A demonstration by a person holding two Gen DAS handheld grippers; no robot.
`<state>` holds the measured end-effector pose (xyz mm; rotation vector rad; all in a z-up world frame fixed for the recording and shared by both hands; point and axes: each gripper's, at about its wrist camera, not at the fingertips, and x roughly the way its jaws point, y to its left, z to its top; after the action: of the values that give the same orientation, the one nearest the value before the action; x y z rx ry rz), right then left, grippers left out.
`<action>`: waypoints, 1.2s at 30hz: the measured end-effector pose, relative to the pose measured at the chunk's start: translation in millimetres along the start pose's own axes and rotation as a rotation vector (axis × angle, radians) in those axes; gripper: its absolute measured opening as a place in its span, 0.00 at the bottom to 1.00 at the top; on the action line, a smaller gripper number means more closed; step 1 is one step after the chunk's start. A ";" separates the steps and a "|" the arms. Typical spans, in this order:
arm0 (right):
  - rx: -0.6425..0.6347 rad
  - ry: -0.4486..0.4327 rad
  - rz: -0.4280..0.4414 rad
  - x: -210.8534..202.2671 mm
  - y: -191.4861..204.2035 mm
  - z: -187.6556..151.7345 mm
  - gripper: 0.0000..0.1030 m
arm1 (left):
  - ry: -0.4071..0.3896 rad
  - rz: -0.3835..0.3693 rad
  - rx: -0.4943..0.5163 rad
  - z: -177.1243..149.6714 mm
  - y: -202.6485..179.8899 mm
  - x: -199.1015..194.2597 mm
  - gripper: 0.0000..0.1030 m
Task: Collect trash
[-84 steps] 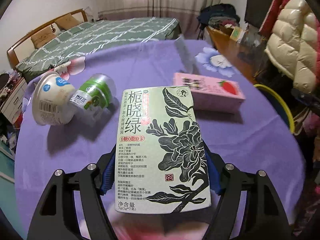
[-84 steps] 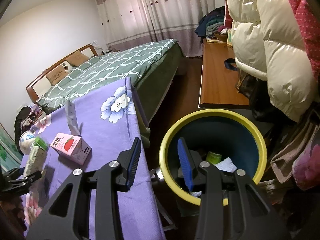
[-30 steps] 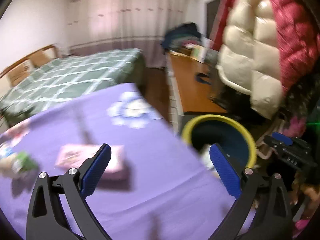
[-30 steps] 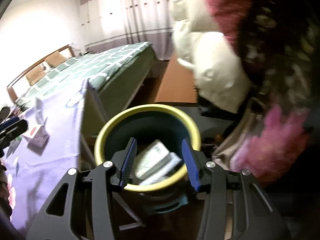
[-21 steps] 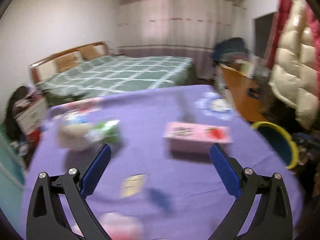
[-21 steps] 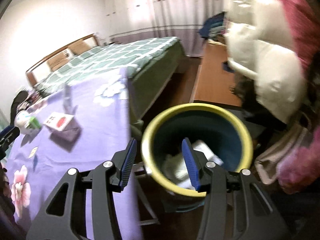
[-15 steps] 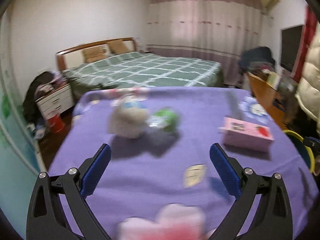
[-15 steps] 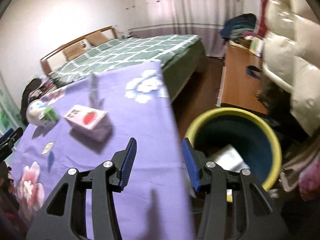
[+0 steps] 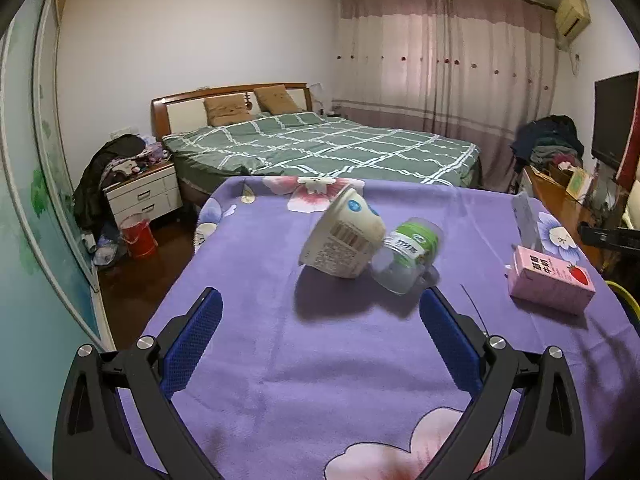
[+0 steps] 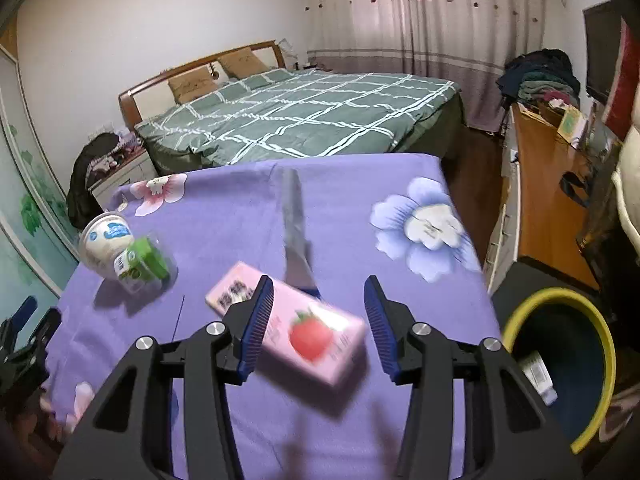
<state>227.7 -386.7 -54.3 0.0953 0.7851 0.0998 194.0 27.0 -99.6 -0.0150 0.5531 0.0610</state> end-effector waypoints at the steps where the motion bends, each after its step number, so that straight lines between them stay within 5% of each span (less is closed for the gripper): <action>1: -0.003 0.010 -0.003 7.5 2.9 3.1 0.44 | 0.001 0.001 -0.003 0.6 -6.2 -3.8 0.94; 15: 0.013 0.140 -0.005 81.2 11.3 26.1 0.34 | 0.002 0.029 0.007 -1.2 -10.6 -6.2 0.95; 19: 0.022 0.156 -0.004 88.0 11.0 24.7 0.14 | 0.001 0.032 0.007 -1.7 -10.3 -6.3 0.95; 36: 0.086 -0.038 0.019 -4.0 -26.5 26.8 0.13 | 0.005 0.036 0.025 -1.9 -12.1 -5.5 0.95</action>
<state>245.4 -414.8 -35.8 0.1856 0.7506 0.0822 189.0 14.6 -98.4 0.0192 0.5588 0.0896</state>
